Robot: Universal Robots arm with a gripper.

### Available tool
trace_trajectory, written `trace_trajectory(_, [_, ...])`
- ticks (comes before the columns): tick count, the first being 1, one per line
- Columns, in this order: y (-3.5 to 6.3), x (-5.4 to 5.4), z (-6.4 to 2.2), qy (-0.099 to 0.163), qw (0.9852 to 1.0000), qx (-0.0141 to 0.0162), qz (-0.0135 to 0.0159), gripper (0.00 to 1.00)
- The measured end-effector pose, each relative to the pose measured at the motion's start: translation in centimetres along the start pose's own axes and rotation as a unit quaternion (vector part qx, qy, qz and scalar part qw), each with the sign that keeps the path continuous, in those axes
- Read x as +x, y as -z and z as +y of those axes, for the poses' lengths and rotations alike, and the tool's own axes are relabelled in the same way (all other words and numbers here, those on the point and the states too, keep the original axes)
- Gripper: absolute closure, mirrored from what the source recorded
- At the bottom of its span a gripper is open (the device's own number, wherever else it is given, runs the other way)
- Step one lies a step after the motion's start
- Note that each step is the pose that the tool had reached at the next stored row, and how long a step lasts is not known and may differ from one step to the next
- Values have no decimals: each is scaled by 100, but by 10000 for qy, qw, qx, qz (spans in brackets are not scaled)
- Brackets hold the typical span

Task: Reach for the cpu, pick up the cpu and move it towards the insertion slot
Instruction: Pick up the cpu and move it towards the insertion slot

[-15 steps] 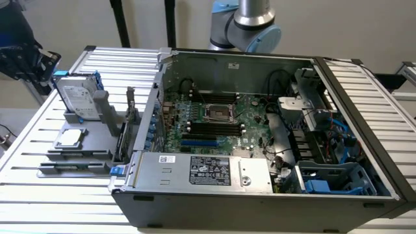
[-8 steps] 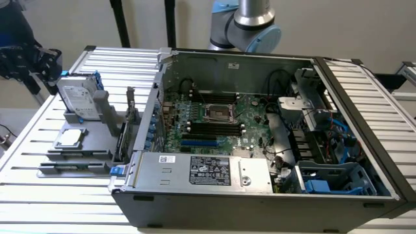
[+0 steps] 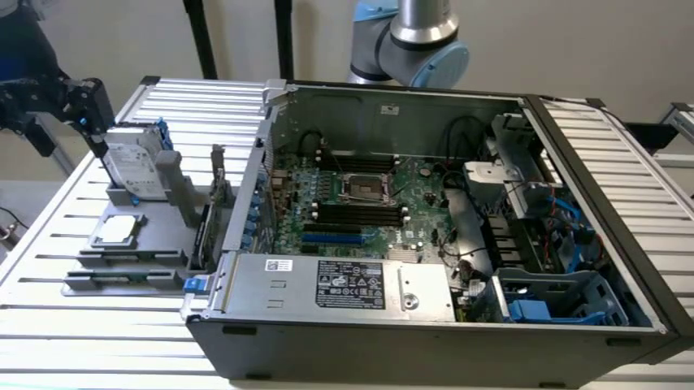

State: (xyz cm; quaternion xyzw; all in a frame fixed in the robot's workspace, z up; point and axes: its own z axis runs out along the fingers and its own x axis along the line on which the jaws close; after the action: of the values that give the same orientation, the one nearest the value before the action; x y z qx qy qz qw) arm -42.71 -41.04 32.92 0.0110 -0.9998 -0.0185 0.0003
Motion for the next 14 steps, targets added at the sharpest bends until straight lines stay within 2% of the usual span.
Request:
trace_trajectory(6, [-108,0,-22,3,10000,-3,1,29])
trace_trajectory(14, [-251,1,-103,24,10000,-9,1,29])
